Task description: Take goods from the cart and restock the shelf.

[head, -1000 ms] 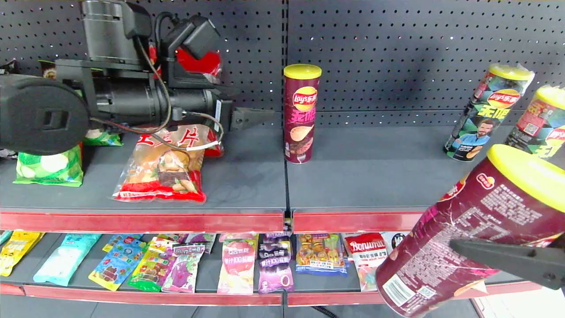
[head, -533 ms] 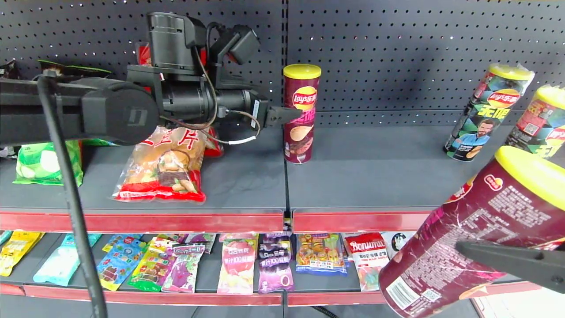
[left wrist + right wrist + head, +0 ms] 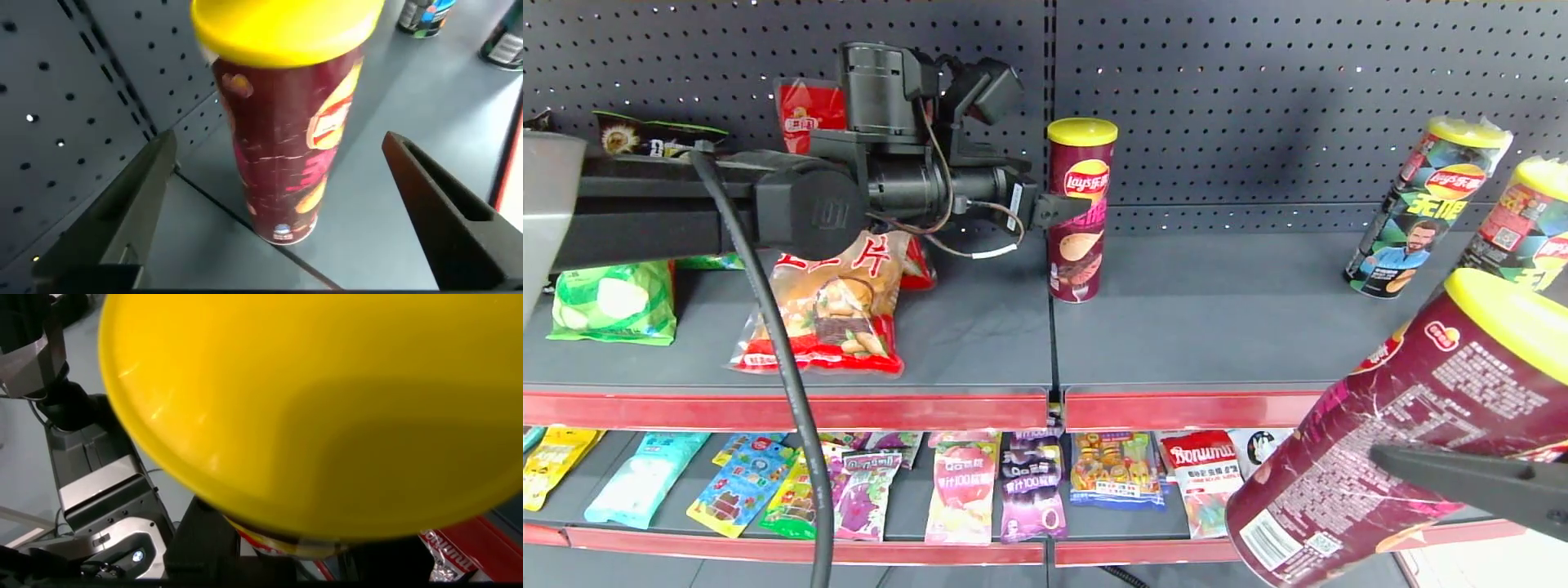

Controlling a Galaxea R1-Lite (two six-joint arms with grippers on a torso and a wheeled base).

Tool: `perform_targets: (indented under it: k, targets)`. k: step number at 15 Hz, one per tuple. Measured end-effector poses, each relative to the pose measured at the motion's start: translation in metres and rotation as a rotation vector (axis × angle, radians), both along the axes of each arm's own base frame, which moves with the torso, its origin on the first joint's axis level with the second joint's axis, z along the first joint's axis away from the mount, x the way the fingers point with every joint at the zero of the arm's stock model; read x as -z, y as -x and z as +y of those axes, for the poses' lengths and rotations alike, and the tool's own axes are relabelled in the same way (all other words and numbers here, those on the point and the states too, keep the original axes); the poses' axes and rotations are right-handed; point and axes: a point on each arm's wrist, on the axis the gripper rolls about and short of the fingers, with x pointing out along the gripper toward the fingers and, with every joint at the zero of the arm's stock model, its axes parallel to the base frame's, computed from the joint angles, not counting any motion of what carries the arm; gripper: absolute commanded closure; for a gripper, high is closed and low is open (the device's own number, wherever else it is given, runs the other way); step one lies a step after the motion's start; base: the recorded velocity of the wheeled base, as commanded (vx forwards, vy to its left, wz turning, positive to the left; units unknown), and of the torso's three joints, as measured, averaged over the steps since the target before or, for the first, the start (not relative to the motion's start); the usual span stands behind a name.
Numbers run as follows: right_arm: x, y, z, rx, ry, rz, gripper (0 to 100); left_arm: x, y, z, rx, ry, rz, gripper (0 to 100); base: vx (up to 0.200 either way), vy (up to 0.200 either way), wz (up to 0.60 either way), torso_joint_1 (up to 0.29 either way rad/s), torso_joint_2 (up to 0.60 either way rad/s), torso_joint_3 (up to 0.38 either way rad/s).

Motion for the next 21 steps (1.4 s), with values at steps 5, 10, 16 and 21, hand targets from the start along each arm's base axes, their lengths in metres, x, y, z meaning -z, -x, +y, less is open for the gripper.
perform_targets:
  k: [5,10,16,21]
  targets:
    - [0.0,0.0,0.0,0.0,0.0,0.001,100,0.008,-0.008,-0.007,0.008,-0.001,0.008,0,0.0,0.0,0.0,0.0,0.0,0.0]
    - [0.0,0.0,0.0,0.0,0.0,0.0,100,0.013,-0.016,-0.017,0.017,0.007,0.011,0,0.0,0.0,0.0,0.0,0.0,0.0]
    - [0.0,-0.001,-0.002,0.017,0.0,0.002,100,0.021,-0.026,-0.028,0.024,0.012,0.01,100,0.0,0.0,0.0,0.0,0.0,0.0]
    - [0.0,-0.001,-0.002,0.02,-0.002,0.002,100,0.026,-0.027,-0.03,0.033,0.005,0.026,100,0.0,0.0,0.0,0.0,0.0,0.0]
